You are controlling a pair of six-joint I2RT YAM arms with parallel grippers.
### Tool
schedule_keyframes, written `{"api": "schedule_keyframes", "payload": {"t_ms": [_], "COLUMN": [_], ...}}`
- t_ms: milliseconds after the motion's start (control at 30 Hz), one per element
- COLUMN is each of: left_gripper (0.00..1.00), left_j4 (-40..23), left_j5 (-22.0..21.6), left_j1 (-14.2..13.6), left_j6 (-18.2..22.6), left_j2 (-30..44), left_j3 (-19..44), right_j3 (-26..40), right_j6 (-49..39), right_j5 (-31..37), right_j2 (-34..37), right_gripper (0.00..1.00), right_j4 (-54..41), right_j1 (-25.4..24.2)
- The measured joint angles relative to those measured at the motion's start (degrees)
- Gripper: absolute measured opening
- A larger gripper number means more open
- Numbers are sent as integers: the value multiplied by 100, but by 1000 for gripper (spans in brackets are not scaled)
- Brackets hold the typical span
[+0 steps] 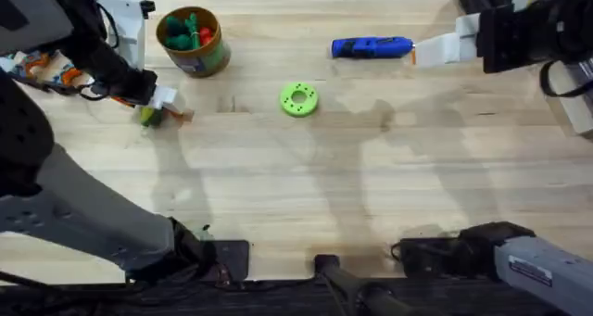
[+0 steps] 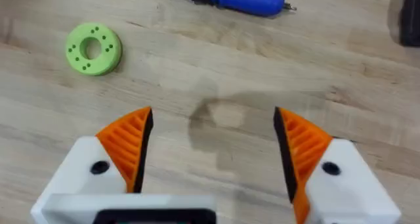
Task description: Pick up the gripper from the table and insert it into the empty holder that is missing its gripper. Then pick up a screw, insert it into the mounting hole, and use the screwdriver to tighten it. Finally, clean up the table by picking up the vegetable and placing it into the bucket.
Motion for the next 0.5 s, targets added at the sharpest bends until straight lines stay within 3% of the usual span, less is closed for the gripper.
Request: {"api": "schedule_keyframes", "payload": {"t_ms": [367,400,500], "left_gripper": [962,897,457], "left_j4": [-85,-96,-103], "left_j5": [65,94,131], "left_j1": [1,1,-5], "left_j6": [-2,-3,9], "left_j2": [106,106,124], "left_j3": [87,87,87], "right_j3": [0,0,0], "right_j6": [0,0,0], "right_j5": [0,2,0], "right_j2": [0,0,0], "right_gripper": [994,994,994], "right_j4": [2,0,0], "right_j1": [0,0,0]}}
